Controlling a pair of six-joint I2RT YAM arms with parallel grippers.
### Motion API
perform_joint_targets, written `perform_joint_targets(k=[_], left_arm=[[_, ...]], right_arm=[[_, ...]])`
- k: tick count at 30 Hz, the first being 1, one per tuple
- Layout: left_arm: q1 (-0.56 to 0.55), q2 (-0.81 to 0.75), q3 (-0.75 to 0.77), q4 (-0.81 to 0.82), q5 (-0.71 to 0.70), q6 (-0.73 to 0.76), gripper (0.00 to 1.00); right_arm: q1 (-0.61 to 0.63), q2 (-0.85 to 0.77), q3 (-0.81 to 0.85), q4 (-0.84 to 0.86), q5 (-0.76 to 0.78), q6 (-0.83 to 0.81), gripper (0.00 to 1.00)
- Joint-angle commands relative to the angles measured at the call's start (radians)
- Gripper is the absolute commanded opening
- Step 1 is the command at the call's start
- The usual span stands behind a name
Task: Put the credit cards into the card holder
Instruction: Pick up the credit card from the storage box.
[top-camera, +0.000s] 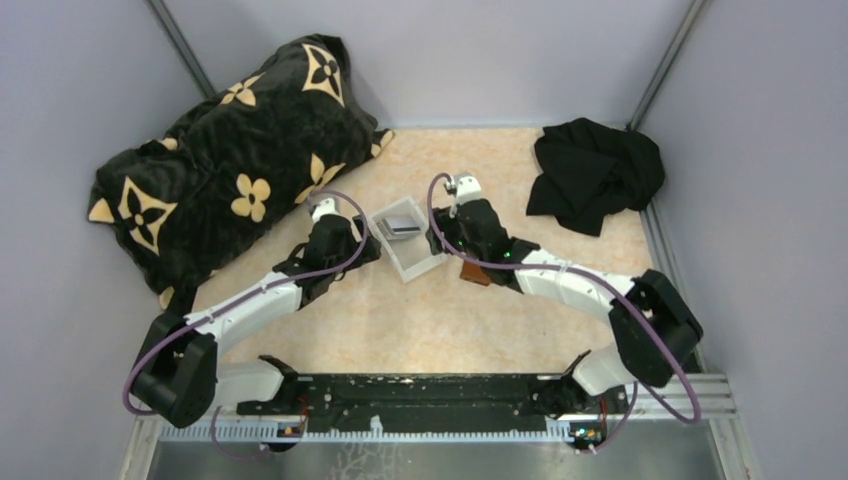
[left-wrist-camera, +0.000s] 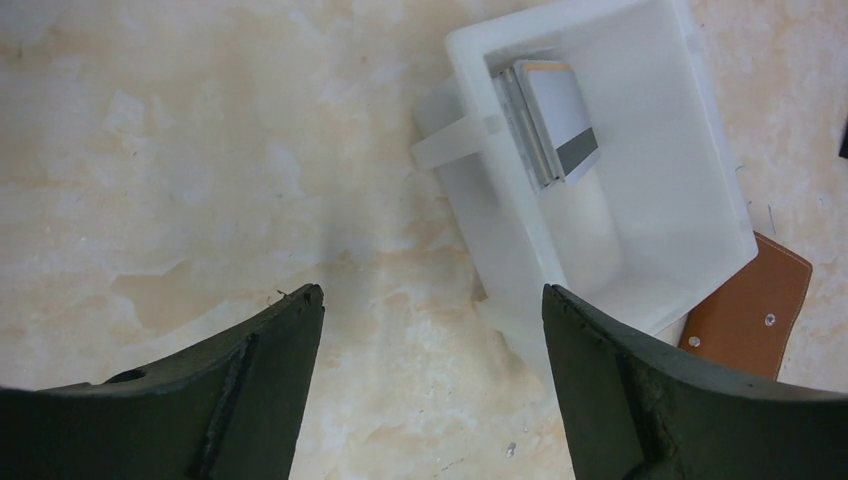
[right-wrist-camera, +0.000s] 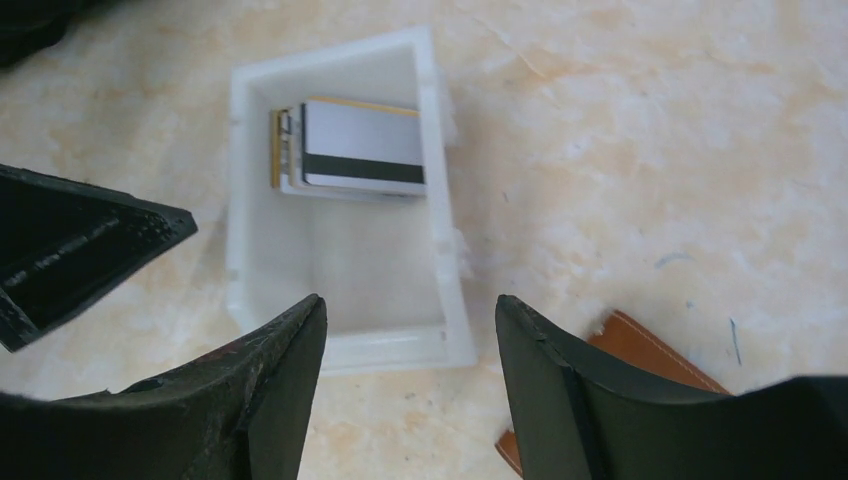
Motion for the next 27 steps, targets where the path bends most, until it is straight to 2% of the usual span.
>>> perform_joint_targets(k=[1,5,8,11,22,27], left_arm=[[-0.004,-0.088,-0.062,0.035,-0.059,-0.089,0.84],[-0.004,-0.128,-0.109,0.078,-0.072,-0.099,0.77],[-0.004,-0.107,-0.113,0.090,-0.072,-0.096,0.71],[-0.004,-0.060,-0.099,0.093,-0.061,-0.096,0.60],[-0.005,0.070,-0.055,0.155,-0.029,-0.098,0.53],[-0.004,0.111,-0.027,0.169,-0.008,-0.098,0.51]], right_arm=[[0.028,0.076,0.142,0.013,-0.080,-0.056,0.63],[0.034,0.174,0.243,-0.019,-0.123,-0.071,0.63],[0.035,0.255,0.318,-0.040,-0.155,-0.085,0.62],[0.037,0.333,0.385,-0.055,-0.185,-0.091,0.58],[0.040,0.525,0.590,-0.141,-0.199,-0.135,0.57],[0.041,0.578,0.635,-0.160,-0.196,-0.137,0.57]])
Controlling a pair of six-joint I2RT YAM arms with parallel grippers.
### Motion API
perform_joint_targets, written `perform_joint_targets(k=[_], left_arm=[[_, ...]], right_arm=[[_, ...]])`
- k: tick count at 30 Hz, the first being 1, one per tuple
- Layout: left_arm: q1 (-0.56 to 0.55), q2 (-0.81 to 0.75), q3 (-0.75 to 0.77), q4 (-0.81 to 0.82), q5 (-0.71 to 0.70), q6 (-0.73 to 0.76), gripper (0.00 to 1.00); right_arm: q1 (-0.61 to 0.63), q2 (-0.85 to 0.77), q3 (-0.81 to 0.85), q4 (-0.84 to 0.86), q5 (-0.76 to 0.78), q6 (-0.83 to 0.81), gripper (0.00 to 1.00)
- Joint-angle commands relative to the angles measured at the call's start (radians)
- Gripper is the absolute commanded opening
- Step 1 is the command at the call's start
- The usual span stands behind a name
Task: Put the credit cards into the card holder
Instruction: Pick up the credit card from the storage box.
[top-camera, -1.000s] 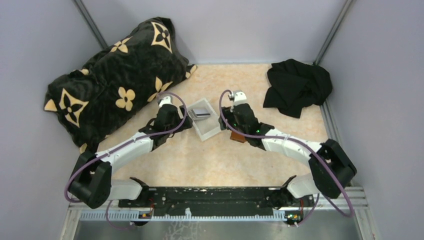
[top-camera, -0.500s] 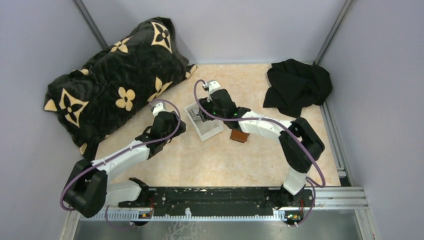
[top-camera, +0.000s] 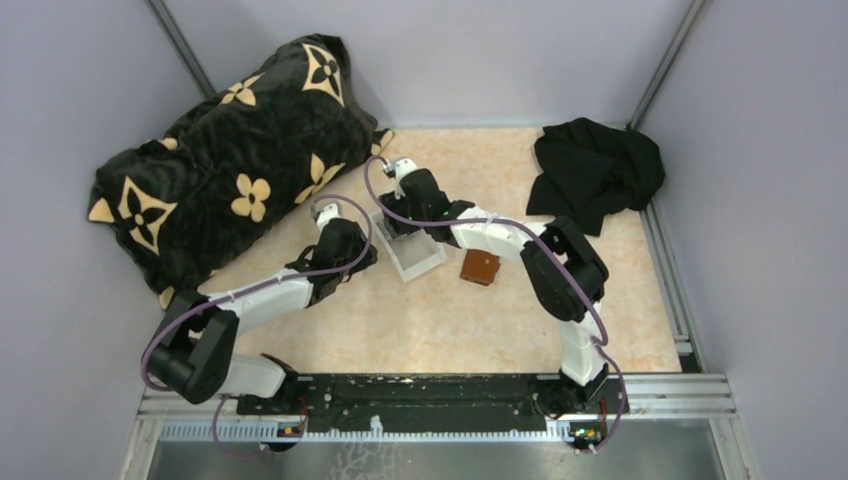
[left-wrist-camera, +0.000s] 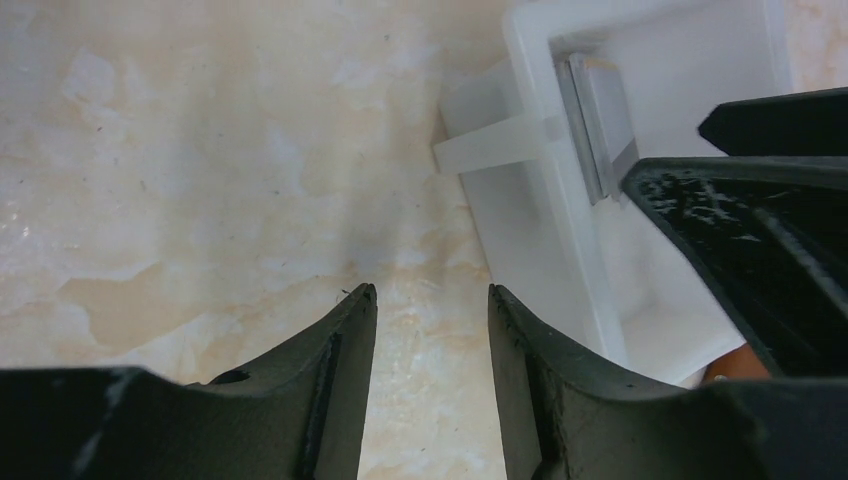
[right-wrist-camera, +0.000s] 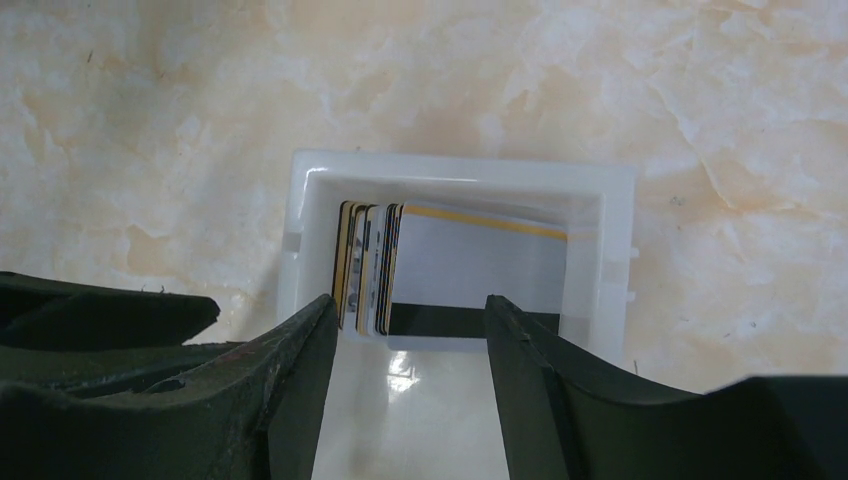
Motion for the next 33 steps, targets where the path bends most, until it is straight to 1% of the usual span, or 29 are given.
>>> perform_joint_targets(k=[1,18,22,30,33], left_arm=[[-0.004,0.032,0.048,0.049,0.030,-0.007,0.51],[-0.004,0.100,0.078,0.075,0.055,-0.012,0.47],[-0.004,0.116,0.083,0.083,0.060,-0.013,0.46],[-0.004,0.139,0.079,0.115,0.067,-0.022,0.46],[-0.004,0.144,0.074,0.122,0.069,-0.028,0.46]], right_arm=[[0.012,0.037,0.072,-0.007,-0.005,-0.017,0.57],[-0.006,0.127,0.135,-0.028,-0.048,0.014,0.56],[-0.006,0.129,0.142,-0.041,-0.044,0.006,0.51],[-0.006,0.147,0.162,-0.079,-0.028,-0.015,0.33],[-0.006,0.142,0.157,-0.082,-0.025,-0.018,0.29]])
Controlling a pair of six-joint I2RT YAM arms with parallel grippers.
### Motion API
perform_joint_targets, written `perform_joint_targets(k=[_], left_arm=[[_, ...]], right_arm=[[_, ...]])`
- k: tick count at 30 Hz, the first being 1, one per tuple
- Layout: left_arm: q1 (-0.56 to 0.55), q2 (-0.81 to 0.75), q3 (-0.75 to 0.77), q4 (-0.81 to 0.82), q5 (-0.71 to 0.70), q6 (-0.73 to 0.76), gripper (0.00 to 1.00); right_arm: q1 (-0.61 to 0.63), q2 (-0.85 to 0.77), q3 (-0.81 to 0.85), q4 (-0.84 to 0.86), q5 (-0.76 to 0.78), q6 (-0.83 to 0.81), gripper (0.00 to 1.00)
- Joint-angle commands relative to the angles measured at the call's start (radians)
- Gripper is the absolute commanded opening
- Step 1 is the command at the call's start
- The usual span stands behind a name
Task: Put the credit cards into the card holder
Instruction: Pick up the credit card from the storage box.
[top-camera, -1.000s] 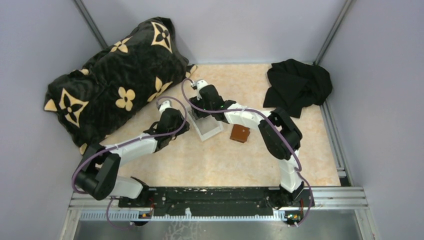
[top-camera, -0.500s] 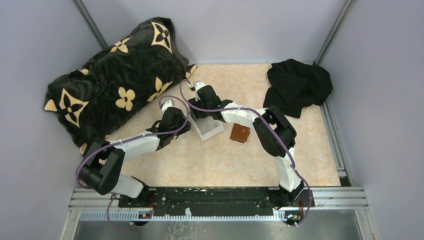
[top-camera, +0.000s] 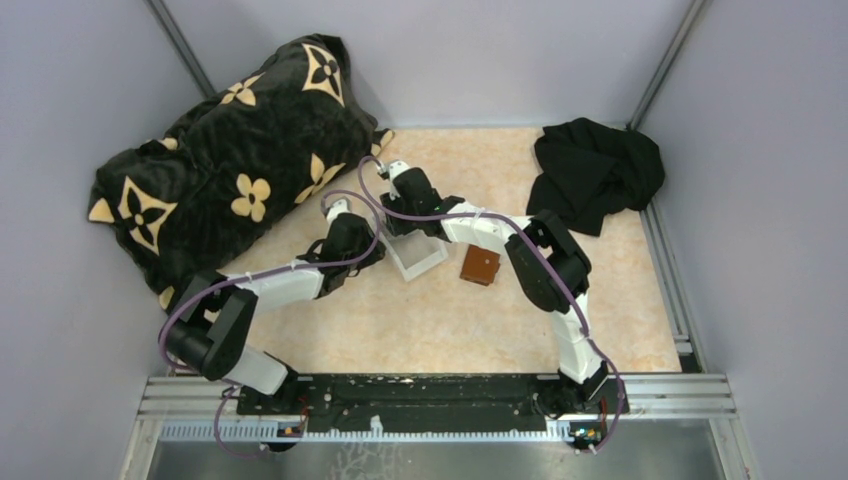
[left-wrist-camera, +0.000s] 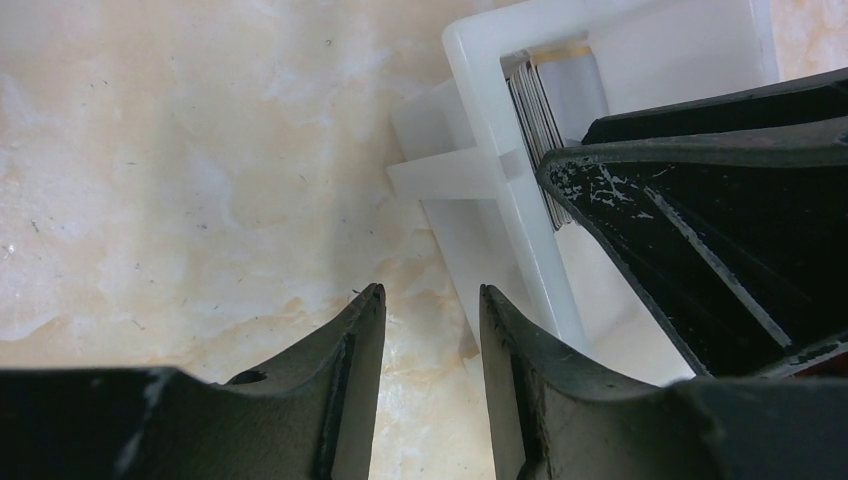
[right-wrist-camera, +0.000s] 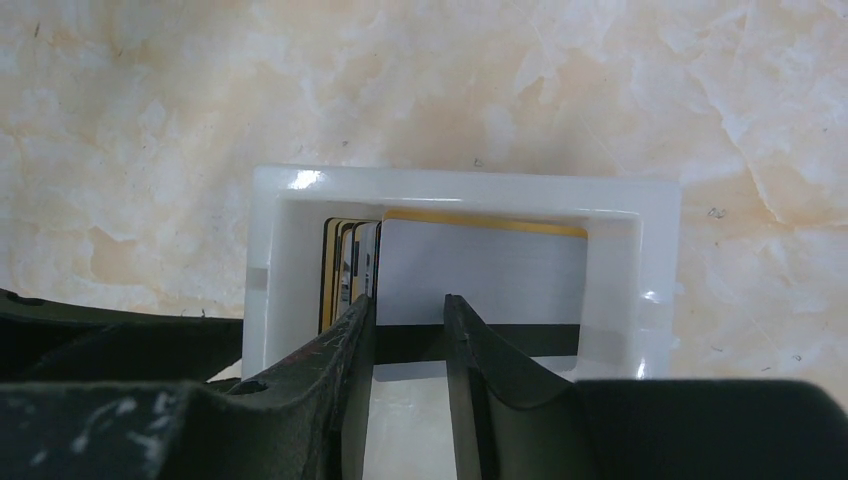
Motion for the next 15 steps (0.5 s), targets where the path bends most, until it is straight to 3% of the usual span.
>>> perform_joint_targets(k=[1,15], left_arm=[[-0.005,0.012,0.013,0.043,0.014,-0.019,0.46],[-0.004,0.002,0.000,0.053,0.018,-0.026,0.46]], right_arm=[[0.003,0.011,0.032,-0.010,0.004,-0.015,0.28],[0.003,-0.026,0.031,-0.022,-0.020,-0.007,0.25]])
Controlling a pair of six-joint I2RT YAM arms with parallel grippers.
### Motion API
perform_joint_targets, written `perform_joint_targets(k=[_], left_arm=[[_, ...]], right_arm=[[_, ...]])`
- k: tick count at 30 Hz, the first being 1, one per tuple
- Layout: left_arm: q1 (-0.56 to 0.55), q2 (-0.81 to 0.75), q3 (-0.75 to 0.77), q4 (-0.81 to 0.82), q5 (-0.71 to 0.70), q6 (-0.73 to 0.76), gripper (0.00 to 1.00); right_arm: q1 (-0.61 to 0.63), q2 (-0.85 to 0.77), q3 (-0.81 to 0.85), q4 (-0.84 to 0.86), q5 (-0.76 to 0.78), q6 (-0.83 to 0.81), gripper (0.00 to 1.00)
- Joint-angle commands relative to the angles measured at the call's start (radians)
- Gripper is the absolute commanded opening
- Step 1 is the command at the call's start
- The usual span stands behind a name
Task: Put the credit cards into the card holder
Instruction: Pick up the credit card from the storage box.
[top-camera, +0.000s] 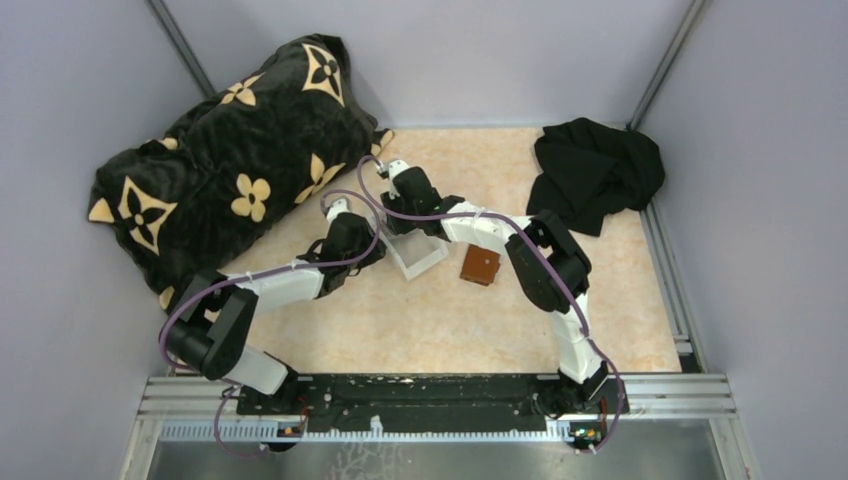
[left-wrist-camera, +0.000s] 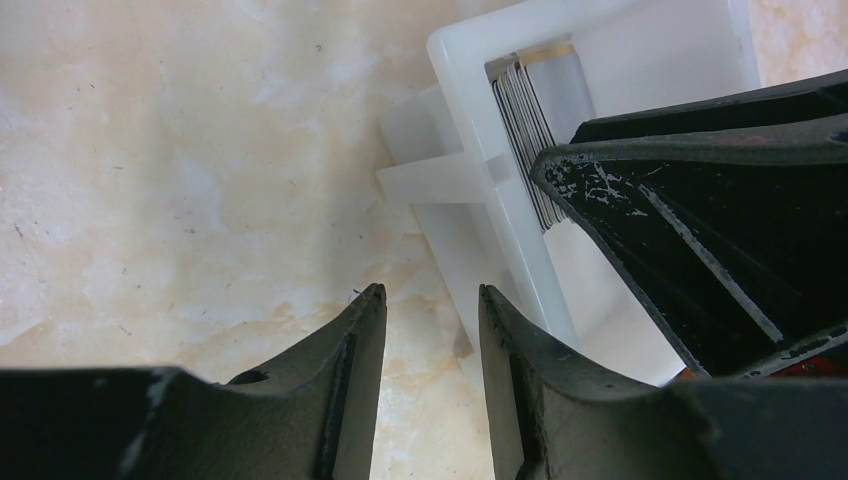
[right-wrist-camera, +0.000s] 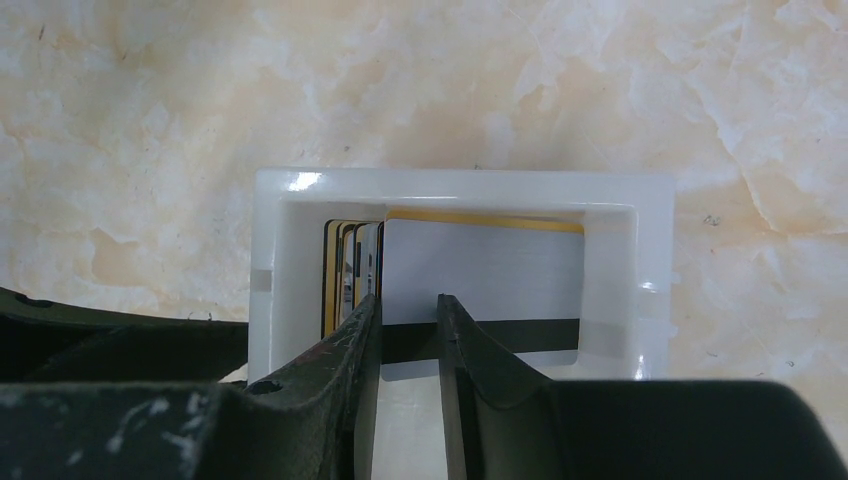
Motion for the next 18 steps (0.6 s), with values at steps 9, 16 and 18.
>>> perform_joint_targets(k=[9,16,18], left_arm=[[-0.005,-0.002,-0.006,0.041,0.014,-0.012,0.45],[-0.004,0.004,-0.006,0.046,0.016,-0.013,0.44],[-0.004,0.006,-0.006,0.048,0.016,-0.014,0.44]], right_arm=[[0.003,-0.032,0.031,-0.027,-0.033,0.012,0.27],[0.003,-0.027,0.035,-0.034,-0.035,0.013,0.28],[0.003,-0.028,0.036,-0.035,-0.033,0.013,0.28]])
